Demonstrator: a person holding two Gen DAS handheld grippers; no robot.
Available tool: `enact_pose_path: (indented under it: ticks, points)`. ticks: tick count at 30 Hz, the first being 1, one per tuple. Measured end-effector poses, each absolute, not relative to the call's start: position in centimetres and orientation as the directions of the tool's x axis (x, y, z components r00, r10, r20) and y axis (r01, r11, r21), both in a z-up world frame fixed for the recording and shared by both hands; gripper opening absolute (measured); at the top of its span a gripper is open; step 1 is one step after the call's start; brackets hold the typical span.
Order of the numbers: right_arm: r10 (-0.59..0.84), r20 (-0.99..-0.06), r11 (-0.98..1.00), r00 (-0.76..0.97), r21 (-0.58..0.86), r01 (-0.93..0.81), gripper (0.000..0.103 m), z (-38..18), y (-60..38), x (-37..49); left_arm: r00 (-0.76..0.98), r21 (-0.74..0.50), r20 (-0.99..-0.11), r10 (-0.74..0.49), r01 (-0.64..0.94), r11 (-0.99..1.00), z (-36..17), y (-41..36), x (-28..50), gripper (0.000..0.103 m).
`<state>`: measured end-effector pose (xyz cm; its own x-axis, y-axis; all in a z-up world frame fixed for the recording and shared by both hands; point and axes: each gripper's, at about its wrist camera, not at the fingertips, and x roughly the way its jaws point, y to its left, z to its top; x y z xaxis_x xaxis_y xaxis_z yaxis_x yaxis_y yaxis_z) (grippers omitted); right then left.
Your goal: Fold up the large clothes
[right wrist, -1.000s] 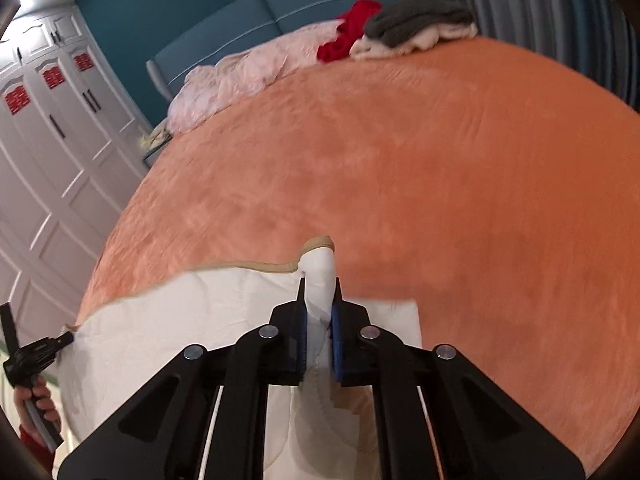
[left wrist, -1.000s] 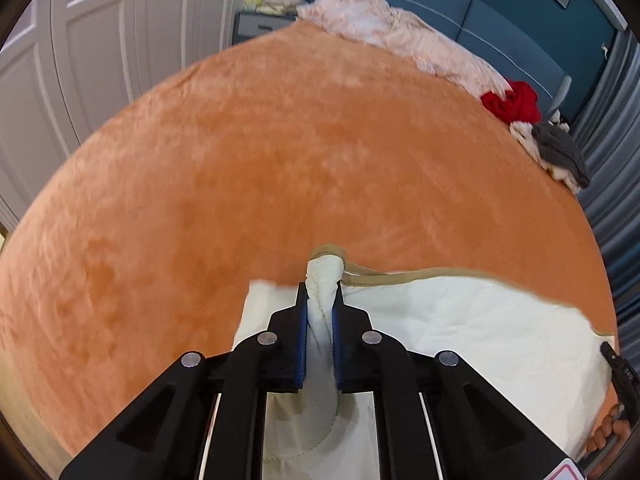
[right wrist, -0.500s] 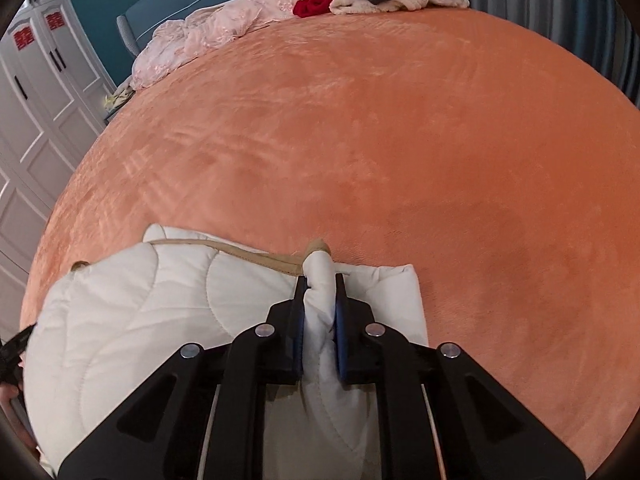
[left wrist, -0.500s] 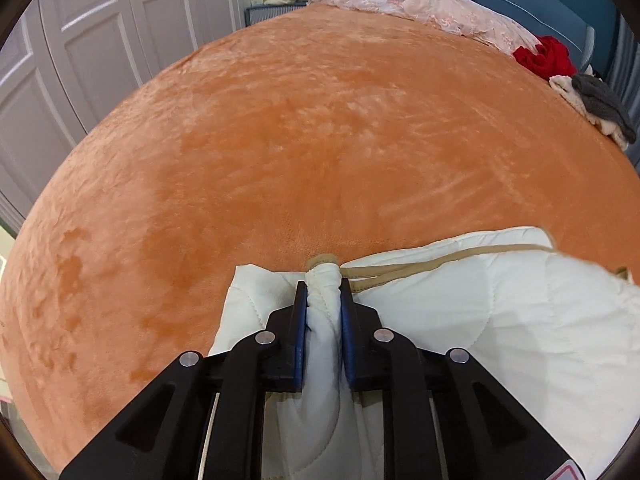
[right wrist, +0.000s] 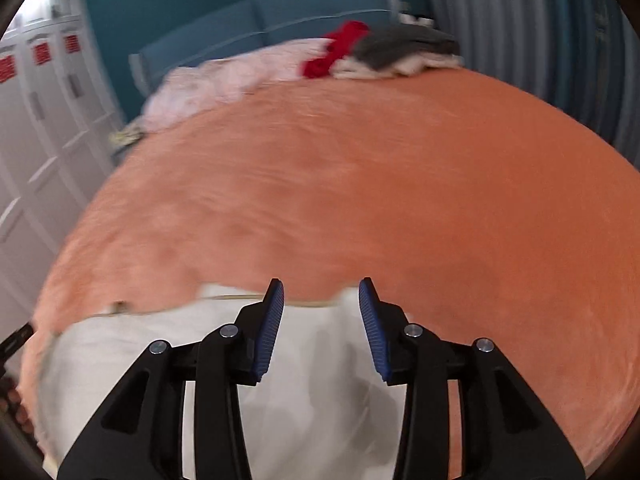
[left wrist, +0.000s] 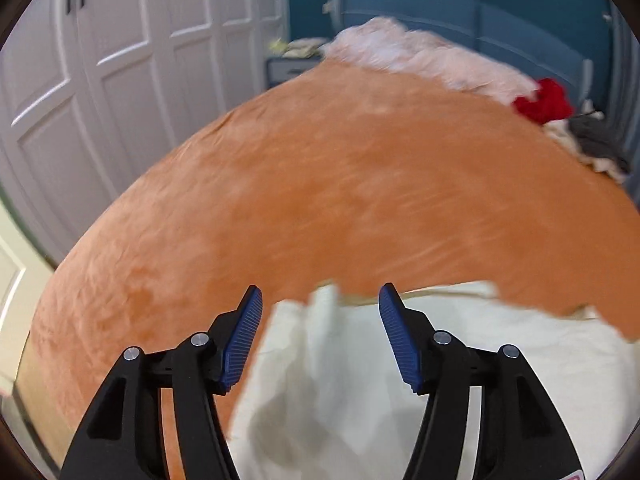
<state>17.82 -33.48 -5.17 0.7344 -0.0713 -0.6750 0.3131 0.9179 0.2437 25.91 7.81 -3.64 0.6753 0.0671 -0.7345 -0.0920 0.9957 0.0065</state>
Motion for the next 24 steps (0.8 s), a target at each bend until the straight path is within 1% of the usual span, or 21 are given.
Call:
enact_pose_path:
  ticks: [2,4,7,8,9,10,12,15,19,24]
  points:
    - [0.028,-0.681,0.94,0.732,0.267,0.212,0.038,-4.8,-30.4,18.9,0.677,-0.008,-0.736,-0.005,-0.001,1.0,-2.8,4.6,25.8,0.059]
    - [0.128,-0.693,0.959,0.709,0.27,0.091,0.037,-5.4,-26.2,20.2,0.644,-0.029,-0.76,-0.092,0.107,0.994,-3.5,0.5,25.8,0.059]
    - [0.185,-0.728,0.971,0.66,0.238,-0.01,0.033,-7.2,-21.8,21.8,0.569,-0.037,-0.809,-0.151,0.206,0.978,-6.2,-4.0,26.2,0.059]
    - [0.191,-0.74,0.972,0.644,0.232,-0.021,0.033,-7.8,-21.1,22.2,0.552,-0.032,-0.821,-0.147,0.213,0.977,-7.0,-4.8,26.2,0.059]
    - [0.202,-0.758,0.972,0.62,0.234,-0.031,0.032,-8.7,-20.5,22.7,0.531,-0.027,-0.836,-0.142,0.218,0.976,-8.2,-5.7,26.3,0.055]
    - [0.195,-0.775,0.974,0.601,0.227,-0.023,0.024,-9.6,-20.2,23.2,0.515,-0.016,-0.848,-0.124,0.209,0.978,-9.4,-6.2,26.5,0.054]
    - [0.202,-0.796,0.97,0.57,0.244,-0.003,0.024,-11.3,-20.5,23.6,0.518,0.004,-0.849,-0.101,0.196,0.981,-11.1,-6.4,26.8,0.055]
    - [0.222,-0.801,0.958,0.556,0.285,0.027,0.022,-13.3,-21.2,24.0,0.53,0.015,-0.843,-0.09,0.191,0.981,-12.3,-6.7,27.1,0.058]
    - [0.187,-0.801,0.967,0.569,0.253,0.038,0.019,-14.2,-20.6,24.3,0.556,0.063,-0.829,-0.052,0.187,0.98,-13.4,-7.4,27.5,0.06]
    - [0.189,-0.793,0.963,0.579,0.264,0.048,0.018,-14.7,-20.5,24.8,0.563,0.069,-0.825,-0.046,0.181,0.981,-13.9,-7.4,27.6,0.061]
